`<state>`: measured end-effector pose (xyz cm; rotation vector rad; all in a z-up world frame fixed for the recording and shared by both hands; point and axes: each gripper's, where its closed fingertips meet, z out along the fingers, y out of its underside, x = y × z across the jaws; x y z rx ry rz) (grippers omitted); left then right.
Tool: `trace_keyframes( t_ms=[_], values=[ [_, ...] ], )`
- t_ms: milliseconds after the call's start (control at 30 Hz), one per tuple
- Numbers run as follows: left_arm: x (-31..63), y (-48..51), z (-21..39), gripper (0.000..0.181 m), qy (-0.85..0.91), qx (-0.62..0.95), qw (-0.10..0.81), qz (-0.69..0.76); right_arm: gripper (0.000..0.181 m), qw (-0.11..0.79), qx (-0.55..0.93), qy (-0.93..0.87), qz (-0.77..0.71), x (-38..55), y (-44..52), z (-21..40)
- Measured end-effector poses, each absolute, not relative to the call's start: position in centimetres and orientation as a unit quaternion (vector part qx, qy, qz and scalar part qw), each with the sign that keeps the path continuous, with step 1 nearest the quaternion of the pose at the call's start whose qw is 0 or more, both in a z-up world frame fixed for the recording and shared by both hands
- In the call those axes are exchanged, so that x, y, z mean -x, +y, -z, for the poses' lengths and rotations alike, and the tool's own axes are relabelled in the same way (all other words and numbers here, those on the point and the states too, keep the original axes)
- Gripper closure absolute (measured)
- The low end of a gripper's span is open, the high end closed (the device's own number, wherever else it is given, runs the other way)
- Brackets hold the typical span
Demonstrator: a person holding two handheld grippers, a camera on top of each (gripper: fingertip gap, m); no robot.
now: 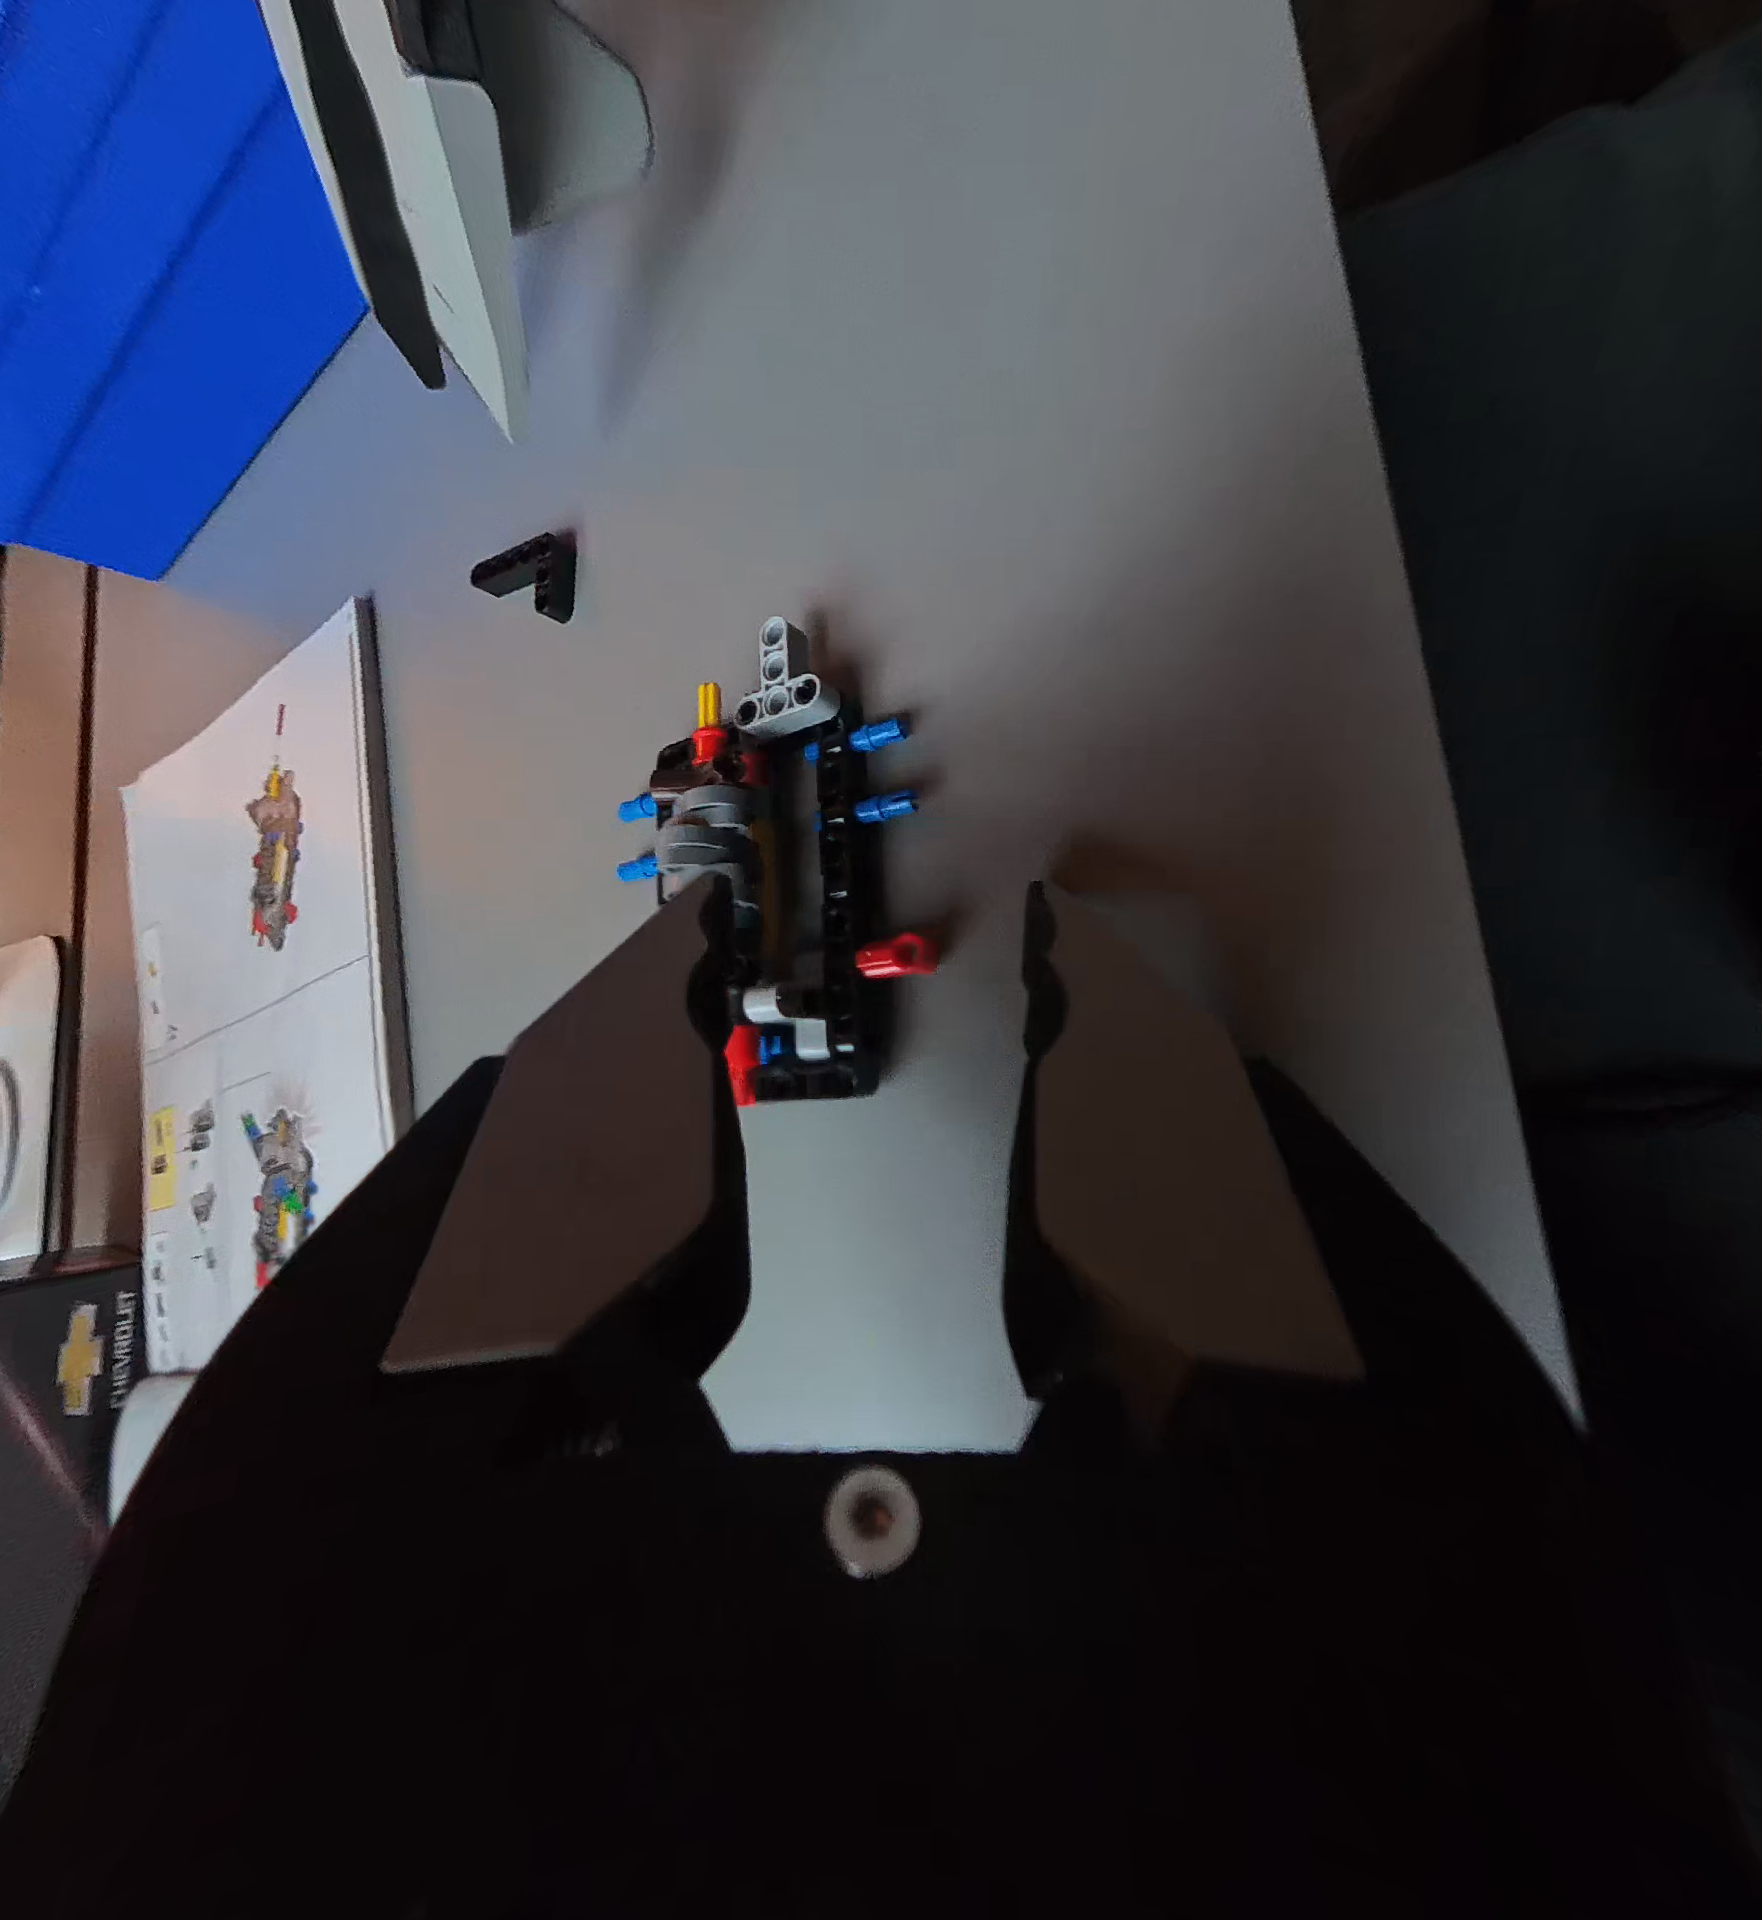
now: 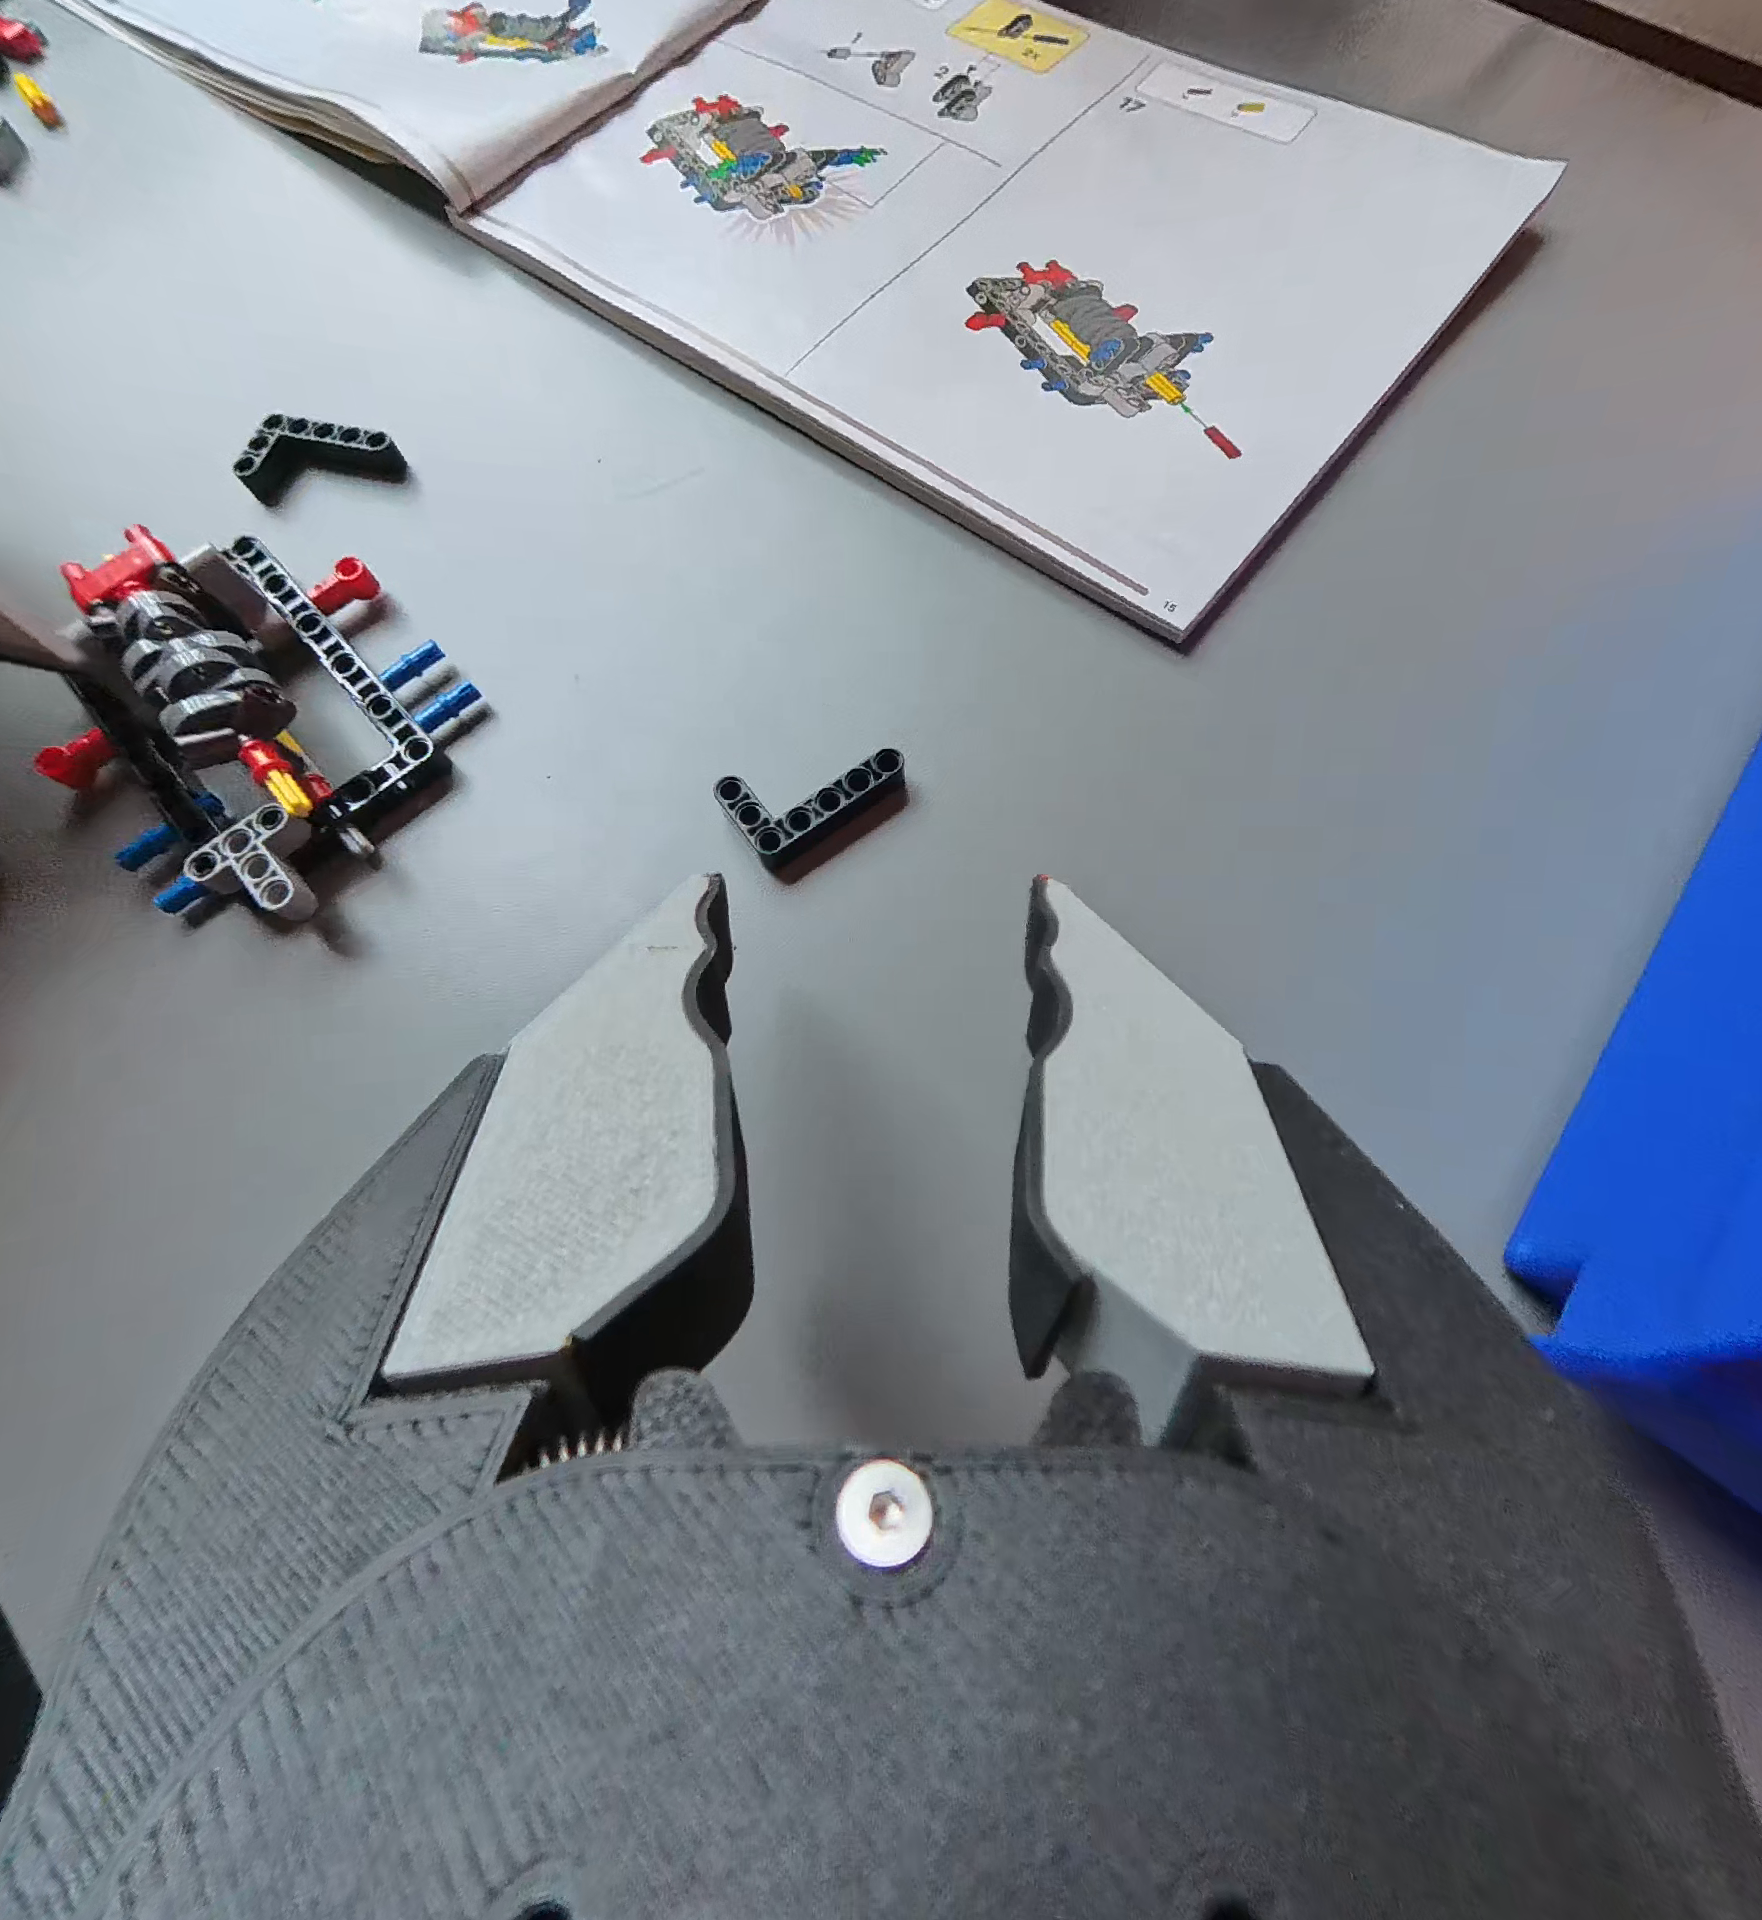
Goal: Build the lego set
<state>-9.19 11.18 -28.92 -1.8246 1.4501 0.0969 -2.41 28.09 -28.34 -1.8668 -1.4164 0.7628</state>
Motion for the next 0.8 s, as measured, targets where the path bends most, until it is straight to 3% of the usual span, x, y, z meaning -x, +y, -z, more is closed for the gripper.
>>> trace_keyframes(
  t_ms=[267,400,433,533,600,733,800],
  values=[
    [11.7,8.9,27.0,0.13,0.496,0.759,0.419,0.049,0.142,0.291,0.69,-0.614,-0.249,3.0,28.3,29.9],
    [14.1,9.1,26.3,0.13,0.451,0.78,0.428,0.066,0.139,0.264,0.658,-0.659,-0.252,4.4,27.8,30.1],
    [14.6,9.2,26.2,0.13,0.442,0.785,0.428,0.07,0.137,0.264,0.658,-0.659,-0.25,4.8,28.0,29.9],
    [15.8,9.4,26.2,0.131,0.415,0.799,0.428,0.08,0.103,0.226,0.673,-0.644,-0.285,5.9,27.3,29.4],
    [16.0,9.4,26.5,0.131,0.407,0.802,0.426,0.096,0.11,0.224,0.661,-0.665,-0.266,5.9,27.0,29.9],
    [16.2,9.7,27.2,0.134,0.387,0.815,0.416,0.115,0.14,0.236,0.639,-0.687,-0.252,6.1,26.8,30.7],
    [16.5,10.2,27.3,0.143,0.363,0.83,0.407,0.116,0.142,0.253,0.627,-0.694,-0.248,6.3,26.7,30.7]
  ],
)
